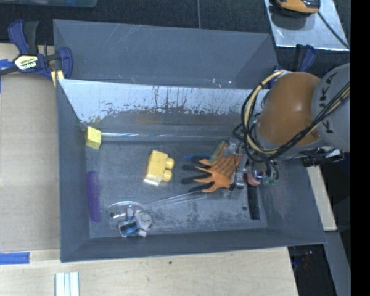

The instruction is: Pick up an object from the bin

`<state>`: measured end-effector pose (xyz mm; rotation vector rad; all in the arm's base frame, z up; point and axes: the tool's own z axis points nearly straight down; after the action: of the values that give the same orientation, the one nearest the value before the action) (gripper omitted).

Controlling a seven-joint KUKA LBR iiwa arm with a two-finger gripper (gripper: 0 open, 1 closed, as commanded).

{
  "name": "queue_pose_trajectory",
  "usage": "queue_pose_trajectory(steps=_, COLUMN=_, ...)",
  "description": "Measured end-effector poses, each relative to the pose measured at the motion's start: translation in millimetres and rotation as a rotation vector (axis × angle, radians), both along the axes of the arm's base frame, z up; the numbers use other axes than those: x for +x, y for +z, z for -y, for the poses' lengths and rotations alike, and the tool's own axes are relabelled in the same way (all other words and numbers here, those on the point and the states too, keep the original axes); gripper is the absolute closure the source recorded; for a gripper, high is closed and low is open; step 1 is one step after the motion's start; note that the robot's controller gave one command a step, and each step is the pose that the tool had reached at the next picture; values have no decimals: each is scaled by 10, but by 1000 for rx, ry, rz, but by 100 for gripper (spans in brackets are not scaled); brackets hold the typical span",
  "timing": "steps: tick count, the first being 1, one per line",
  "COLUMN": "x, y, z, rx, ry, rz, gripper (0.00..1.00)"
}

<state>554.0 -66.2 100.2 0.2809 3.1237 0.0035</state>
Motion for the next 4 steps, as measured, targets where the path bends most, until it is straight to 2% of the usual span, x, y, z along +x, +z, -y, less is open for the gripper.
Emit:
queue_pose_trajectory(steps=1, x=360, y=-306, z=118, rx=-7, ry=122, rz=23, gripper=0)
queue_pose_trajectory(steps=2, x=130, y=-274, z=-38, rx=1, ry=-310, rz=14, gripper=100)
queue_pose_trajectory(steps=3, x=130, y=-274, z=-38, rx=0, ry=-310, rz=14, gripper=100)
queue_pose_trajectory(steps=4, x=91, y=-41, z=-41, rx=0, ry=-309, rz=1, gripper=100)
